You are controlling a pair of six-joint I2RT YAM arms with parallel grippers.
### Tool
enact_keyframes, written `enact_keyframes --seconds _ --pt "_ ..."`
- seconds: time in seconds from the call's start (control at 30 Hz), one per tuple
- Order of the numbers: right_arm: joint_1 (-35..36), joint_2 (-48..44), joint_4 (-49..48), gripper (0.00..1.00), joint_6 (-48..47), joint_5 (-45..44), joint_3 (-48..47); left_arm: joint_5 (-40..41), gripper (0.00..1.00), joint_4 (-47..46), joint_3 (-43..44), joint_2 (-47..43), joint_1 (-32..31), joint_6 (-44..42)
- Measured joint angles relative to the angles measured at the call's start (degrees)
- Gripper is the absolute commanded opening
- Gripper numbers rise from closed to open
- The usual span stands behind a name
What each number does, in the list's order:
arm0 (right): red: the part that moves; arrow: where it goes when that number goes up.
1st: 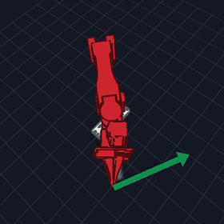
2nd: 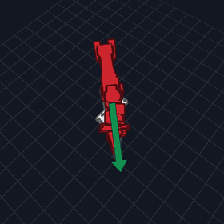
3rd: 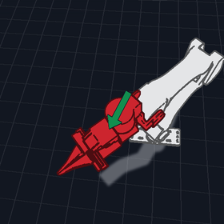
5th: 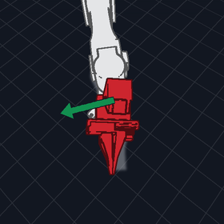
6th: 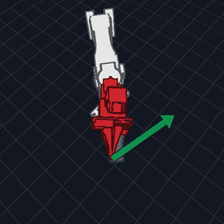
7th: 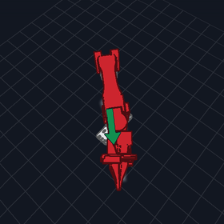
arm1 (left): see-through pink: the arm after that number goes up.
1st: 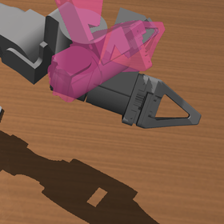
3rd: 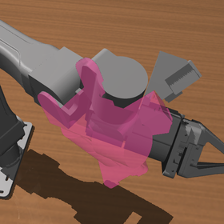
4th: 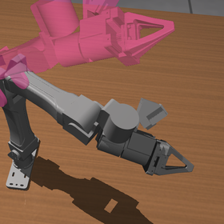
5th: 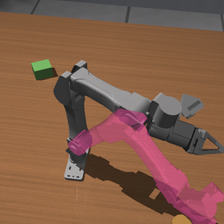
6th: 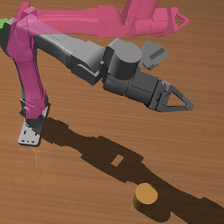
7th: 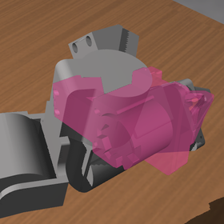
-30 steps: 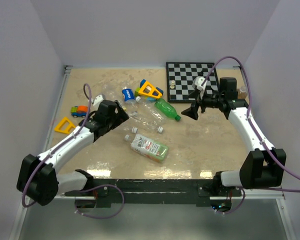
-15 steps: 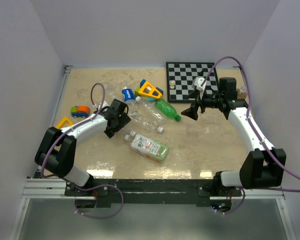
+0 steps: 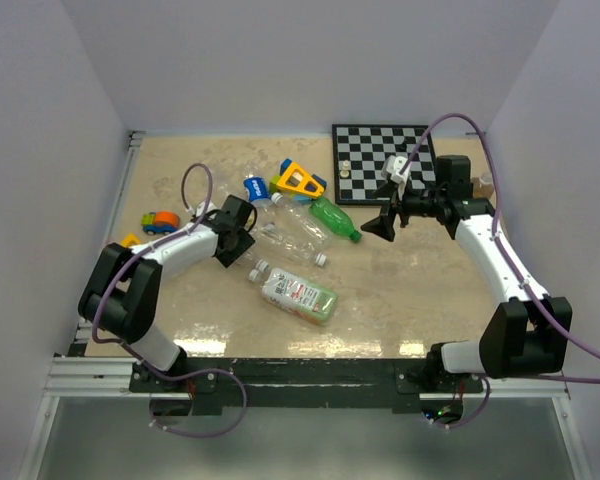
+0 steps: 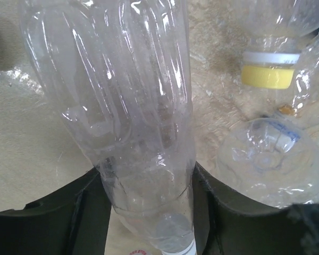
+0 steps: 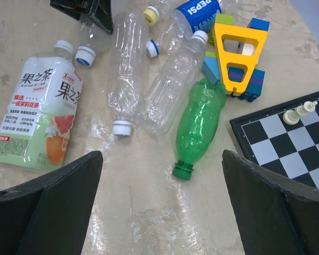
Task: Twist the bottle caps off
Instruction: Pick up the plastic bottle at the center of the board.
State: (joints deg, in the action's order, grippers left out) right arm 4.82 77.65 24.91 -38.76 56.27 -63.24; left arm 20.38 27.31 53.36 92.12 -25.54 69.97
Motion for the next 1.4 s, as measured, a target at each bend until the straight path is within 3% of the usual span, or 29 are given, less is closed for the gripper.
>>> enact_keyframes --seconds 0.27,0.63,0.83,1.07,1.4 --pt "0.02 0.0 0.42 0.98 -0.52 0.0 0.0 1.79 0.26 -1.86 -0.87 -2.82 0.79 -0.85" --pt "1.25 0.28 1.68 0.98 -2.25 0.46 0.0 1.92 0.15 -4.85 -2.56 -20.94 0.79 -8.26" --pt "5.05 1.38 2.51 0.98 -3.34 2.25 0.0 -10.56 0.13 -18.12 -5.77 -27.63 0.57 -14.91" --pt "9.05 1.44 1.9 0.98 -1.9 7.93 0.52 -23.58 0.13 -36.92 -5.68 -21.99 -4.31 -20.17" --pt "9.05 -2.47 -10.88 0.98 13.31 10.67 5.7 -25.31 0.12 -57.96 -7.69 -17.99 -7.85 -19.93"
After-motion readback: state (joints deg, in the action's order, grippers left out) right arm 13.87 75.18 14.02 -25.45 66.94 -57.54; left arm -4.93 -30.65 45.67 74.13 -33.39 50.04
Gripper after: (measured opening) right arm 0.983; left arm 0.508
